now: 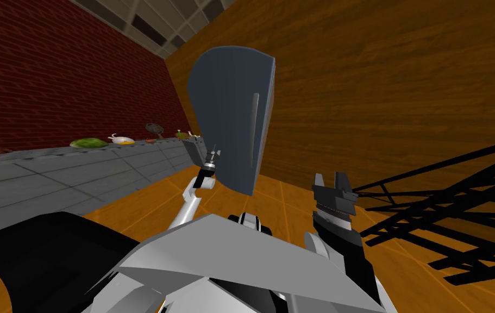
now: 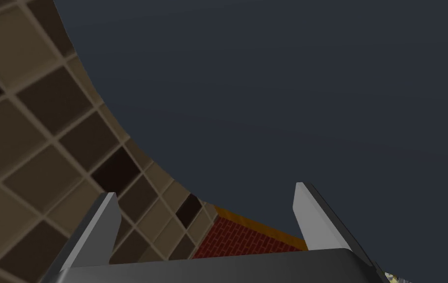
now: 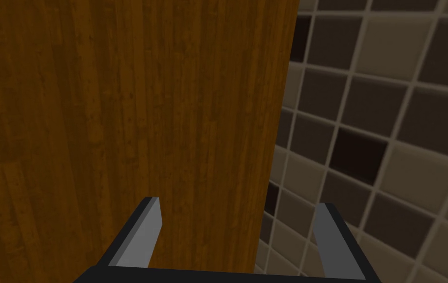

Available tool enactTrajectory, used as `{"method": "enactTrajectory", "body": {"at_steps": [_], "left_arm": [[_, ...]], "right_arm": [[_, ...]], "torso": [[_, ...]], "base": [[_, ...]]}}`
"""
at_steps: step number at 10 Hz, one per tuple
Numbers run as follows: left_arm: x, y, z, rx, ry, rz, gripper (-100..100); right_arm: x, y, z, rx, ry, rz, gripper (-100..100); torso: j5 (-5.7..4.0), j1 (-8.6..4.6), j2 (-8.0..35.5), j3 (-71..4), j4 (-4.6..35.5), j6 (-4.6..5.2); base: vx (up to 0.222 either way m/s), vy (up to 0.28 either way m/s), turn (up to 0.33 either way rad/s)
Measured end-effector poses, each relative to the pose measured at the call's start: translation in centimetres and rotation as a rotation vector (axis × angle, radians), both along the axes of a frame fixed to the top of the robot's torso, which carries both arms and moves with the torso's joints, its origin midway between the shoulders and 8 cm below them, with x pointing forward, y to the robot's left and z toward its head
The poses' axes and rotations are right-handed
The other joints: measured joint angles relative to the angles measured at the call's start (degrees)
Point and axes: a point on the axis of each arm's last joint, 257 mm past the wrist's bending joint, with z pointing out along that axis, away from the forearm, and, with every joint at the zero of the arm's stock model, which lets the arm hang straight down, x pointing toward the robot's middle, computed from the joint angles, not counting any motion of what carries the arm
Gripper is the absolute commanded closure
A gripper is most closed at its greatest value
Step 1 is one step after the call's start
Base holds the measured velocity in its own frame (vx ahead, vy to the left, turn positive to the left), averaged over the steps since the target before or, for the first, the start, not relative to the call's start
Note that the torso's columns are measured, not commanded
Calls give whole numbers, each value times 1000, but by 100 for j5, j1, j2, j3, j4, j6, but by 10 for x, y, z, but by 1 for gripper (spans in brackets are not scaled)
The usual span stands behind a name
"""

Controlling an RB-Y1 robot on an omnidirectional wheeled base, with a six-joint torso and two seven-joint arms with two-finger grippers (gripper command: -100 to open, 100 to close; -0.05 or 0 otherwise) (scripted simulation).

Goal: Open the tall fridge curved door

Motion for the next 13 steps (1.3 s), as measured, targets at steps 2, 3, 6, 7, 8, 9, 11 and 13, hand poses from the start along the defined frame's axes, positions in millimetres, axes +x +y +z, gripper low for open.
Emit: {"method": "enactTrajectory", "body": {"at_steps": [2, 3, 6, 7, 8, 9, 11, 13], "left_arm": [[15, 15, -3, -19, 19, 24, -100], [20, 22, -1, -27, 23, 31, -100], [45, 54, 1, -81, 58, 75, -100], [52, 64, 3, -102, 70, 87, -100], [58, 68, 3, -117, 78, 92, -100], [65, 77, 1, -138, 84, 102, -100], [78, 94, 3, -180, 100, 115, -100], [93, 108, 5, -223, 116, 123, -100]], "right_arm": [[0, 0, 0, 0, 0, 0, 0], [0, 0, 0, 0, 0, 0, 0], [0, 0, 0, 0, 0, 0, 0], [0, 0, 0, 0, 0, 0, 0], [0, 0, 0, 0, 0, 0, 0], [0, 0, 0, 0, 0, 0, 0], [0, 0, 0, 0, 0, 0, 0], [0, 0, 0, 0, 0, 0, 0]], "torso": [[1, 2, -8, -4, -2, 0], [2, 16, -4, -3, -1, 1], [1, 13, 0, 0, 0, 2], [4, 14, 1, 1, 1, -1], [8, 32, 6, 4, 2, 0], [8, 28, 5, 4, 2, -2], [2, 4, 6, 4, 2, -1], [1, 5, -14, -8, -3, 0]], "base": [[57, -174, 68], [66, -191, 81], [67, -224, 96], [45, -166, 67], [38, -159, 93], [23, -129, 54], [11, -172, 85], [48, -166, 78]]}}
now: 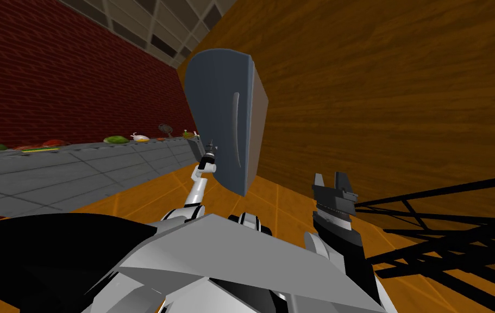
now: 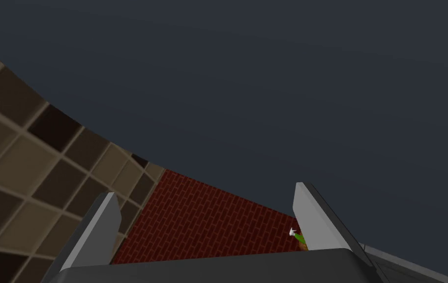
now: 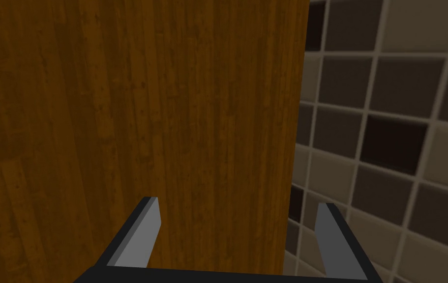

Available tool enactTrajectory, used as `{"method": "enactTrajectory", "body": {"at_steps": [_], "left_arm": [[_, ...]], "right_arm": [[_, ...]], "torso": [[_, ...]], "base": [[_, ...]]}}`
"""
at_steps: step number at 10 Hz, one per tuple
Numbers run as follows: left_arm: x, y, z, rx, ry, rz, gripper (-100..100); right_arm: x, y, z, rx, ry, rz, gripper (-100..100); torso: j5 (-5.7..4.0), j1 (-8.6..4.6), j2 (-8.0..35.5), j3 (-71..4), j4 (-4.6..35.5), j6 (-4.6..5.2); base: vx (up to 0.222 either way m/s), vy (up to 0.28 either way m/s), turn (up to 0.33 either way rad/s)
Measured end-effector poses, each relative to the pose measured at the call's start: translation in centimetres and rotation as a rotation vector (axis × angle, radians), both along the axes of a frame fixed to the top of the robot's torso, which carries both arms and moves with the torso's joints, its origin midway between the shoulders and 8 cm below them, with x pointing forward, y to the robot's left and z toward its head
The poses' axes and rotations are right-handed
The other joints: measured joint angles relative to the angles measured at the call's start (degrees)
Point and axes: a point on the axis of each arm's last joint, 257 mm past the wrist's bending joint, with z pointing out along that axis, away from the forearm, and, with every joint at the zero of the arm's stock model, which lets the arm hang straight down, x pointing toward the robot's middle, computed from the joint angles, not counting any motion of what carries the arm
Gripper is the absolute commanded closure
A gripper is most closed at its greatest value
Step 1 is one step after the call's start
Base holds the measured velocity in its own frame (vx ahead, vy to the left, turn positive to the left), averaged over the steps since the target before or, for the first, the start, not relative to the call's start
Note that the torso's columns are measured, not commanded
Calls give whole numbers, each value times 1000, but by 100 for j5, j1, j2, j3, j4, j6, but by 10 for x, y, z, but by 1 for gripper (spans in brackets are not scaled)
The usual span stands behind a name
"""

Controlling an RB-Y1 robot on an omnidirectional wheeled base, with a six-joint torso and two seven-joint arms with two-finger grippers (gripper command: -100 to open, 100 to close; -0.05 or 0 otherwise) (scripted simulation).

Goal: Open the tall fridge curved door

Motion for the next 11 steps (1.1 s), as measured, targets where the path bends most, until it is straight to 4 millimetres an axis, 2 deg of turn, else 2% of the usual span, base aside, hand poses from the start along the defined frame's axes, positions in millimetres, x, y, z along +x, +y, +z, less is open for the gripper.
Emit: {"method": "enactTrajectory", "body": {"at_steps": [8, 11], "left_arm": [[50, 42, -2, -206, 52, -2, -100], [70, 49, -8, -287, 75, -18, -100]], "right_arm": [[0, 0, 0, 0, 0, 0, 0], [0, 0, 0, 0, 0, 0, 0]], "torso": [[3, 9, 8, 4, 1, -1], [3, 12, 16, 10, 4, 1]], "base": [[8, -151, 85], [10, -147, 92]]}}
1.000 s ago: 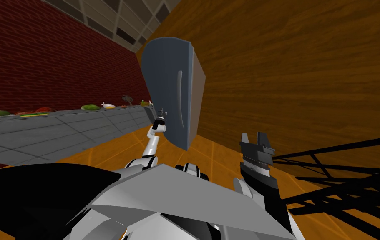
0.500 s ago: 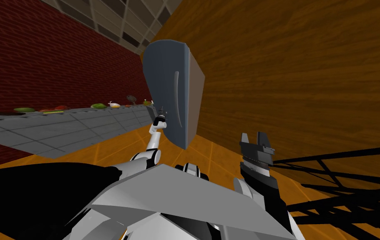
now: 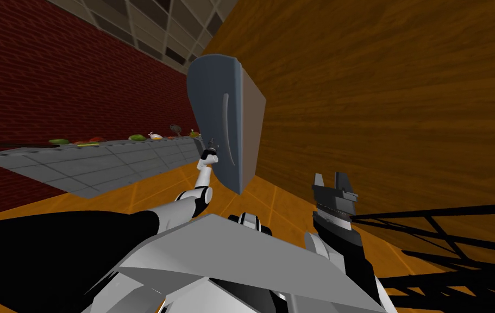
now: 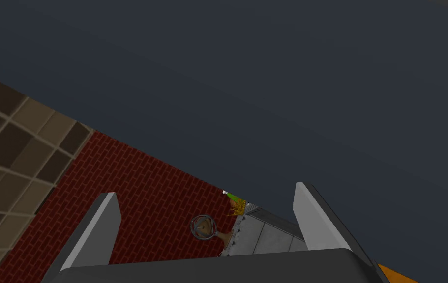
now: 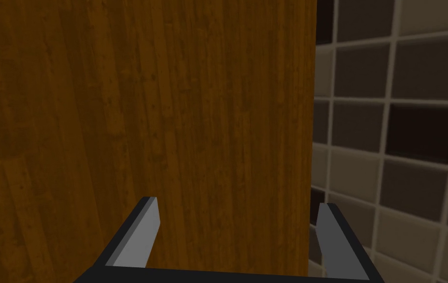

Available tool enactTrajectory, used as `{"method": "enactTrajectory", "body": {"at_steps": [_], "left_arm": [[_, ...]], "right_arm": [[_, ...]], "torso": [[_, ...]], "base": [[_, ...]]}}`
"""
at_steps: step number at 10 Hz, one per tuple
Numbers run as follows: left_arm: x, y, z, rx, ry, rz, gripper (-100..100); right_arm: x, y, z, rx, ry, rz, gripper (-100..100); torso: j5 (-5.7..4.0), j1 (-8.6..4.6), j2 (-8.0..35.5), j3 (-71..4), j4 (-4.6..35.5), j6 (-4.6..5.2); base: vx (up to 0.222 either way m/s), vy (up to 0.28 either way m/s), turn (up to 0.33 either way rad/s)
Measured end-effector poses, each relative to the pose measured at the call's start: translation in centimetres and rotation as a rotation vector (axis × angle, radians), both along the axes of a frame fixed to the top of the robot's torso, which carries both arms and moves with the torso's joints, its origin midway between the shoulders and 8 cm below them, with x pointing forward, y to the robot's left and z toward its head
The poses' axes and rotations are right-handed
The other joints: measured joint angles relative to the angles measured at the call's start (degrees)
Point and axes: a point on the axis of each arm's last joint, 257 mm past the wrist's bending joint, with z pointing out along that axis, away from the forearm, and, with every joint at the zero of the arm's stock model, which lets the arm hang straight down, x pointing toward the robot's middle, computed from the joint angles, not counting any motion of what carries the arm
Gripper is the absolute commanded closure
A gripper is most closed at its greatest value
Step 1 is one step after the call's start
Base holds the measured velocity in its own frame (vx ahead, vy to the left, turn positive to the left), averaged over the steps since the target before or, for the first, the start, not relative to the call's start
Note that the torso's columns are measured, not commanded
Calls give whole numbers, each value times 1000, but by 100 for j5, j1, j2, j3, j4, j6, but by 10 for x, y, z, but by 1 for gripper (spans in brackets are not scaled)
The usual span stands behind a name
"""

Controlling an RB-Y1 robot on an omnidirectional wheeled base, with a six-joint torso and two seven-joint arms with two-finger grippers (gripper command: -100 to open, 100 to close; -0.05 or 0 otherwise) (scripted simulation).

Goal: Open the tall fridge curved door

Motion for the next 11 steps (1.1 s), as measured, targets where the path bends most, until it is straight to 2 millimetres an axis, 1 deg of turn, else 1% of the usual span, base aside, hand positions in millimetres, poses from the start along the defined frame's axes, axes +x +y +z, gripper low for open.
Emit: {"method": "enactTrajectory", "body": {"at_steps": [1, 4, 5, 7, 8, 10, 11], "left_arm": [[7, 4, -1, -34, 5, -8, -100], [24, 4, -6, -115, 26, -33, -100], [31, 4, -3, -145, 25, -43, -100], [44, 3, -2, -199, 32, -65, -100], [50, 2, -6, -222, 42, -74, -100], [60, 0, -7, -274, 51, -97, -100], [68, -3, -3, -303, 51, -112, -100]], "right_arm": [[0, 0, 0, 0, 0, 0, 0], [0, 0, 0, 0, 0, 0, 0], [0, 0, 0, 0, 0, 0, 0], [0, 0, 0, 0, 0, 0, 0], [0, 0, 0, 0, 0, 0, 0], [0, 0, 0, 0, 0, 0, 0], [0, 0, 0, 0, 0, 0, 0]], "torso": [[-2, -13, -3, -2, -1, -3], [3, 7, 0, 0, 0, -1], [1, 0, 0, -1, 0, -3], [-3, -12, -3, -3, -1, -2], [-1, -6, -5, -3, -2, 1], [0, 0, -3, -2, -1, 0], [-1, -7, -2, -2, 0, -1]], "base": [[-7, -129, 79], [-19, -107, 91], [-16, -106, 60], [-19, -121, 81], [-21, -120, 105], [-22, -119, 75], [-15, -88, 77]]}}
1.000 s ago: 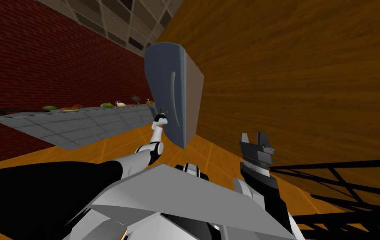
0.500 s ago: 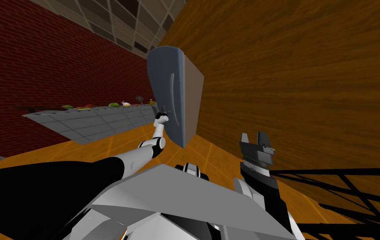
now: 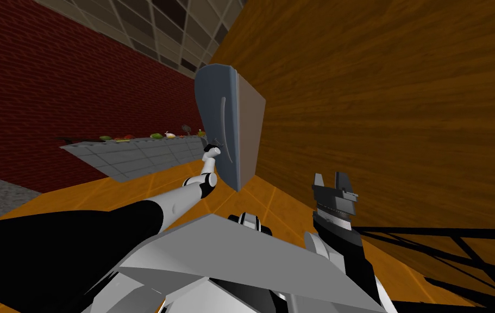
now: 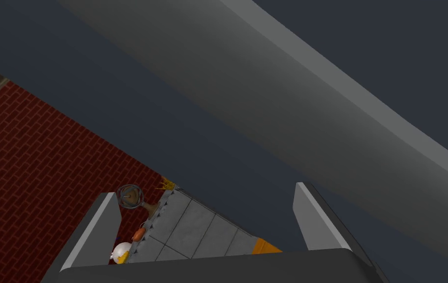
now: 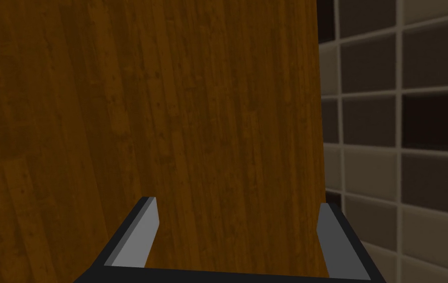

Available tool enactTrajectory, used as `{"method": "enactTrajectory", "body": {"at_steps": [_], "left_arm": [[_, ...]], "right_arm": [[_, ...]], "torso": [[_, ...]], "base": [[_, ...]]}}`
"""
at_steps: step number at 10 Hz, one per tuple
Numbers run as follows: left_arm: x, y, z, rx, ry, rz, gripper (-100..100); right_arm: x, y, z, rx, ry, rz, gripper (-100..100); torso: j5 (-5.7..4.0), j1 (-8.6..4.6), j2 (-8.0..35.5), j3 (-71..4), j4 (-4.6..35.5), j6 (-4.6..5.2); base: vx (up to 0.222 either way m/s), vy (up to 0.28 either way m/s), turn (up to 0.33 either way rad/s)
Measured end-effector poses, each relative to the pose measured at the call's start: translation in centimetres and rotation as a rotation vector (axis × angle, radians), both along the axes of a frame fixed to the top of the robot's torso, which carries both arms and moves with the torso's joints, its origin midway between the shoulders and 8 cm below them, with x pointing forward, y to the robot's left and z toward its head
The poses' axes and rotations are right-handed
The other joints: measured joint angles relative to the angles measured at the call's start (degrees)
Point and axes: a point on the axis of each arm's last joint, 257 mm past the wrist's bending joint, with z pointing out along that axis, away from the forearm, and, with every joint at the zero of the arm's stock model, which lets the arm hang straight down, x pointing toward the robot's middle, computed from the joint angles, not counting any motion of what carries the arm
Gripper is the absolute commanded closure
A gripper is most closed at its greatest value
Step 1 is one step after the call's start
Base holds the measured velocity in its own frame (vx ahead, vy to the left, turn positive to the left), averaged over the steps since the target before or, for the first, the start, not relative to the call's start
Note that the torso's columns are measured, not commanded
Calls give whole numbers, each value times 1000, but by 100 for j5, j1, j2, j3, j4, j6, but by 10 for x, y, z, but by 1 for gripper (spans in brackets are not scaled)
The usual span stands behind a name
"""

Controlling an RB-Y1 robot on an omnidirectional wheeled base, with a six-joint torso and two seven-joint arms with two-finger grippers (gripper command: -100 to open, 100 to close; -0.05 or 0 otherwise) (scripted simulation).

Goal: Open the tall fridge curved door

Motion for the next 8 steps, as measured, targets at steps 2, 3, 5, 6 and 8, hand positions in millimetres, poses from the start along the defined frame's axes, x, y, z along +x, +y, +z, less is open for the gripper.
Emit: {"method": "enactTrajectory", "body": {"at_steps": [2, 3, 5, 6, 8], "left_arm": [[8, -1, 0, -47, 7, -19, -100], [11, -1, 0, -64, 11, -26, -100], [23, -5, 2, -125, 13, -53, -100], [26, -6, 4, -141, 14, -60, -100], [33, -11, 11, -192, 16, -86, -100]], "right_arm": [[0, 0, 0, 0, 0, 0, 0], [0, 0, 0, 0, 0, 0, 0], [0, 0, 0, 0, 0, 0, 0], [0, 0, 0, 0, 0, 0, 0], [0, 0, 0, 0, 0, 0, 0]], "torso": [[-6, -17, 3, 3, 0, 19], [-10, -30, 5, 4, -2, 30], [-21, -62, 17, 11, 2, 41], [-27, -73, 23, 17, 6, 58], [-45, -107, 32, 22, 17, 74]], "base": [[-12, -89, 83], [-6, -81, 97], [-33, -101, 105], [-11, -98, 83], [-29, -121, 113]]}}
